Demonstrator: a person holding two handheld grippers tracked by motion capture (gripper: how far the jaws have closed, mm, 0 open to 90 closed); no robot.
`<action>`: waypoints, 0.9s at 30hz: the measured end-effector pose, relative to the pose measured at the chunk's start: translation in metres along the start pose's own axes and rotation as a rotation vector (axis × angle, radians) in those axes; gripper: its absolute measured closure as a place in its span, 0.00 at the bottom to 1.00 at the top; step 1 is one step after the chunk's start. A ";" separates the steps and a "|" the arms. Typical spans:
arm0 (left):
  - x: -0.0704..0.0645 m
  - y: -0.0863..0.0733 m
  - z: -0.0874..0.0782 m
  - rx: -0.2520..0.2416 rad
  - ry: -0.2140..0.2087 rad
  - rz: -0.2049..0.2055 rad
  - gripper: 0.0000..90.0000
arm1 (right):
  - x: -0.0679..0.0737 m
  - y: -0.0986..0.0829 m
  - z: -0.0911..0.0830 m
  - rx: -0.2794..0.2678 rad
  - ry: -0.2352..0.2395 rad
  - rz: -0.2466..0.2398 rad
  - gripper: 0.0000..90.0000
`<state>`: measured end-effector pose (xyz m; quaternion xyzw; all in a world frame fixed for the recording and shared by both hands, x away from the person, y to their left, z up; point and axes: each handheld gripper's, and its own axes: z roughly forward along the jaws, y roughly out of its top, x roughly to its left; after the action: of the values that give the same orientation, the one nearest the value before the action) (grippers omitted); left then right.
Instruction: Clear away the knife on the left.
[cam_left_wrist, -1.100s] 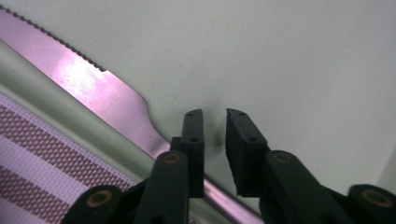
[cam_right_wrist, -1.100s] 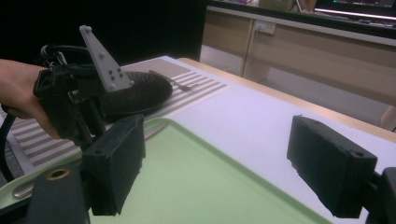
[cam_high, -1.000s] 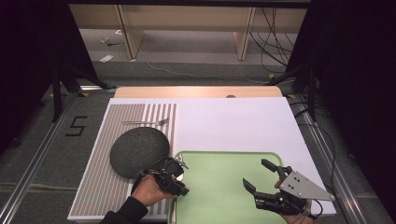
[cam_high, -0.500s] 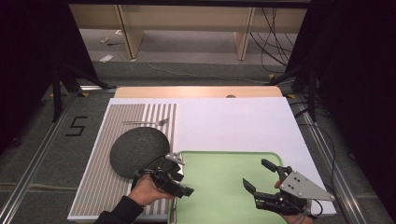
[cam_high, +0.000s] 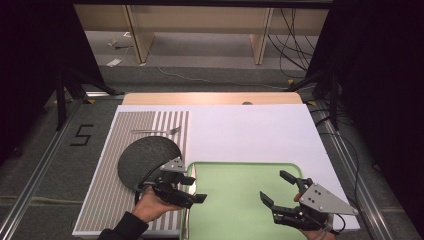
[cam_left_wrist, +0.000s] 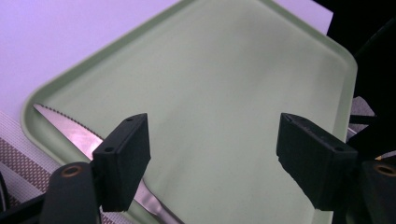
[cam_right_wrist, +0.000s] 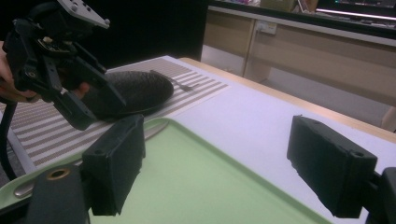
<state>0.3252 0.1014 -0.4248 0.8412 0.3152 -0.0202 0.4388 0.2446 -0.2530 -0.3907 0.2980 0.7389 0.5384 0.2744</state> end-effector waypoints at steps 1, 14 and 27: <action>-0.001 -0.001 -0.003 -0.023 0.004 0.012 0.28 | 0.000 0.000 0.000 0.000 0.000 -0.001 0.22; -0.007 -0.007 -0.019 -0.122 0.007 0.071 0.22 | 0.000 0.000 0.001 0.001 0.002 -0.002 0.22; -0.015 -0.017 -0.038 -0.247 0.040 0.154 0.21 | 0.001 0.000 0.002 -0.001 0.004 -0.001 0.22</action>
<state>0.2950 0.1290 -0.4092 0.8029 0.2585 0.0693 0.5327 0.2454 -0.2515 -0.3912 0.2964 0.7393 0.5393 0.2733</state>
